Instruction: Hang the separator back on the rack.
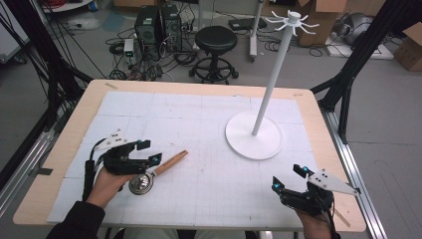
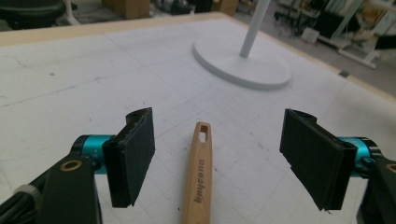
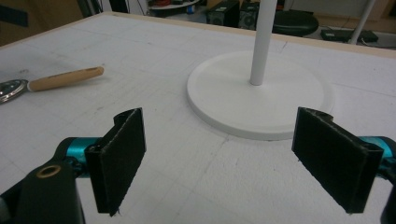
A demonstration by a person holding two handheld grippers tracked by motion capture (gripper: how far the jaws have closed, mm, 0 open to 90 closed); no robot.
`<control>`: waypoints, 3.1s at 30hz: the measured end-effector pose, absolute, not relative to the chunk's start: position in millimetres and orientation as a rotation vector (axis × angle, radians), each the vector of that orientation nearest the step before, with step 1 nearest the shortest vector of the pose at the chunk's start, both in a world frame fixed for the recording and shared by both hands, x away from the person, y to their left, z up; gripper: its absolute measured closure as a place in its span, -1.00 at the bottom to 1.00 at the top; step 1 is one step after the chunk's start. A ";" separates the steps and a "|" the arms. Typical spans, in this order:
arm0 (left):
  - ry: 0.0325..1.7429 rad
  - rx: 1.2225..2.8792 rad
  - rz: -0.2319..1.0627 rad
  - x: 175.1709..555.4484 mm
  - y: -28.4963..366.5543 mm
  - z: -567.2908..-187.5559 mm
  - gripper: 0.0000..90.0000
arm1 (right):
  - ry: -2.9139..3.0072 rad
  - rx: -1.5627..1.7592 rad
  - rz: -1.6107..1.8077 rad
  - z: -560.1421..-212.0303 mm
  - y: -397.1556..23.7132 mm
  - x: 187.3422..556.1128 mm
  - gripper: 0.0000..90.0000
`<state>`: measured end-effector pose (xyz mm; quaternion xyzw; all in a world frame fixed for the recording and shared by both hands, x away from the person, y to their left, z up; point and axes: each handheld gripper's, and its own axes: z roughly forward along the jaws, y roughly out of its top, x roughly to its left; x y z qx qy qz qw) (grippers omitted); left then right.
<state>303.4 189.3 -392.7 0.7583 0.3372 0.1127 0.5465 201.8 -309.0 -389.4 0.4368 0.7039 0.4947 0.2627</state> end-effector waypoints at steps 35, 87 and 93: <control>0.847 2.223 0.258 332.7 140.5 -436.7 0.25 | 1.917 1.186 1.336 -391.1 -309.9 203.3 -0.64; 0.687 1.817 0.300 275.4 160.2 -378.4 0.50 | 1.967 1.132 1.532 -382.8 -296.1 202.2 -0.64; 0.647 1.754 0.272 267.4 159.1 -372.9 0.50 | 2.017 1.055 1.575 -377.5 -281.5 204.3 -0.64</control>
